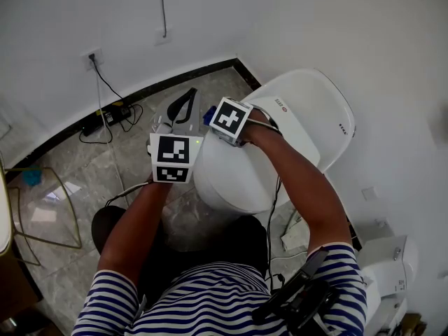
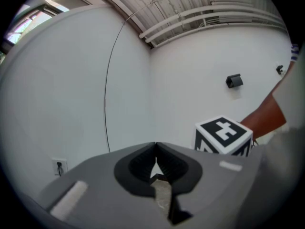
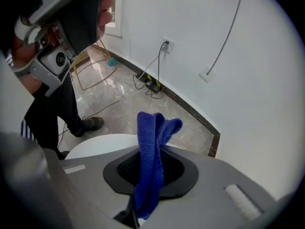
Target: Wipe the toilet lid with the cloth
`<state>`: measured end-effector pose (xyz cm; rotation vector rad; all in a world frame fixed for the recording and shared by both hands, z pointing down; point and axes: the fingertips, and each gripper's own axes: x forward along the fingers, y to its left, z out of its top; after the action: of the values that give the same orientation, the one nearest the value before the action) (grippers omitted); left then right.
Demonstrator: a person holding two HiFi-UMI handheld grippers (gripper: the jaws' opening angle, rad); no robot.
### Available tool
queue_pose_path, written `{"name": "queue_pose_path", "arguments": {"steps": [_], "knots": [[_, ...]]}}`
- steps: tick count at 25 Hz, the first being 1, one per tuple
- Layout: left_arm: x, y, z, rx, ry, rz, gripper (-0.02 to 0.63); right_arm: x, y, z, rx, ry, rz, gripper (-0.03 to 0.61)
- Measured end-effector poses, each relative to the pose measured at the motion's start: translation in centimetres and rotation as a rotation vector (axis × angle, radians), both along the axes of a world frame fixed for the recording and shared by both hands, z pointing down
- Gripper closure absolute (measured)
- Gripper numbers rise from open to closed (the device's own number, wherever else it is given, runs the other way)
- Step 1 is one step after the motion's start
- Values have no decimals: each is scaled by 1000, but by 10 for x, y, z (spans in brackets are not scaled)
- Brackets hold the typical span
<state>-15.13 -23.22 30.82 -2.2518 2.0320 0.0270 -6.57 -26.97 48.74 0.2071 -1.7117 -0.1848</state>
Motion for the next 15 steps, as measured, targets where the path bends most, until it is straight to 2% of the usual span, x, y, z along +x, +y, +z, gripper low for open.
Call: {"name": "queue_pose_path", "arguments": {"steps": [4, 9, 12, 15], "knots": [[-6, 5, 0, 0, 1, -14, 609, -13, 19, 1, -37, -27, 6, 517], [-8, 7, 0, 1, -1, -21, 609, -25, 38, 4, -134, -98, 34, 517], [-5, 7, 1, -2, -3, -18, 609, -25, 37, 1, -129, -124, 44, 517], [3, 5, 1, 2, -2, -5, 609, -10, 19, -12, -84, -140, 71, 517]]}}
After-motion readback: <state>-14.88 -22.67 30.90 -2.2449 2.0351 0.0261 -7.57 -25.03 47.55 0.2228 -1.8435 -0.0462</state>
